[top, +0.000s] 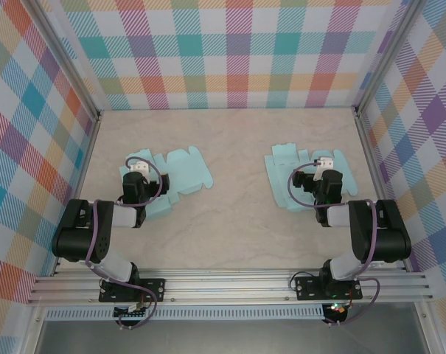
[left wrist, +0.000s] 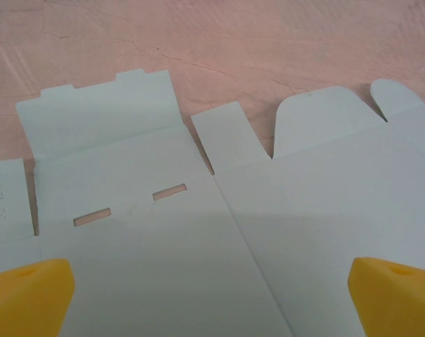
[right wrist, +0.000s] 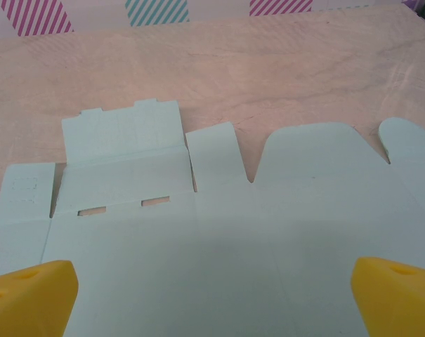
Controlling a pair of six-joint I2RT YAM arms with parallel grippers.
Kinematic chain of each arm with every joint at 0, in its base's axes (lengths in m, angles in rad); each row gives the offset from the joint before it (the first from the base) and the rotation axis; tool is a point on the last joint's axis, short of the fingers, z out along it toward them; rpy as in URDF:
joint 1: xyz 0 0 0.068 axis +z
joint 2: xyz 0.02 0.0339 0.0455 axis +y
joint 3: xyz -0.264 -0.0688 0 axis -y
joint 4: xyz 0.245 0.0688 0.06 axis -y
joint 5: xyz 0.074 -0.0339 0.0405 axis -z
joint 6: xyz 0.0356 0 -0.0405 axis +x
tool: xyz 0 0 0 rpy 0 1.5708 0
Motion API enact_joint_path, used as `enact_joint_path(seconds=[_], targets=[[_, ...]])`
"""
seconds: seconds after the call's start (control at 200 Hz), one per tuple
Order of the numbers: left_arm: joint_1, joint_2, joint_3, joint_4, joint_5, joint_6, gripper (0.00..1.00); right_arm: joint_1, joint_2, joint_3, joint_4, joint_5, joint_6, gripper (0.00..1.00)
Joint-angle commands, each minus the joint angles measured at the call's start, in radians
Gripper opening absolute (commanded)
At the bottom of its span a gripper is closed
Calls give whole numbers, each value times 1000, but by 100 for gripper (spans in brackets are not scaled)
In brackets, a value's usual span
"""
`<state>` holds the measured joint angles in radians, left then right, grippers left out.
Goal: Fold the paper box
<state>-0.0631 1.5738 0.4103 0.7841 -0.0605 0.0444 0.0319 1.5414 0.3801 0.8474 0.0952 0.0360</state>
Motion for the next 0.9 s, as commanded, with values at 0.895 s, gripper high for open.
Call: enact_joint_path(seconds=[0.895], targets=[[-2, -91, 38, -81, -14, -14, 100, -7, -87, 46, -112, 32, 4, 100]])
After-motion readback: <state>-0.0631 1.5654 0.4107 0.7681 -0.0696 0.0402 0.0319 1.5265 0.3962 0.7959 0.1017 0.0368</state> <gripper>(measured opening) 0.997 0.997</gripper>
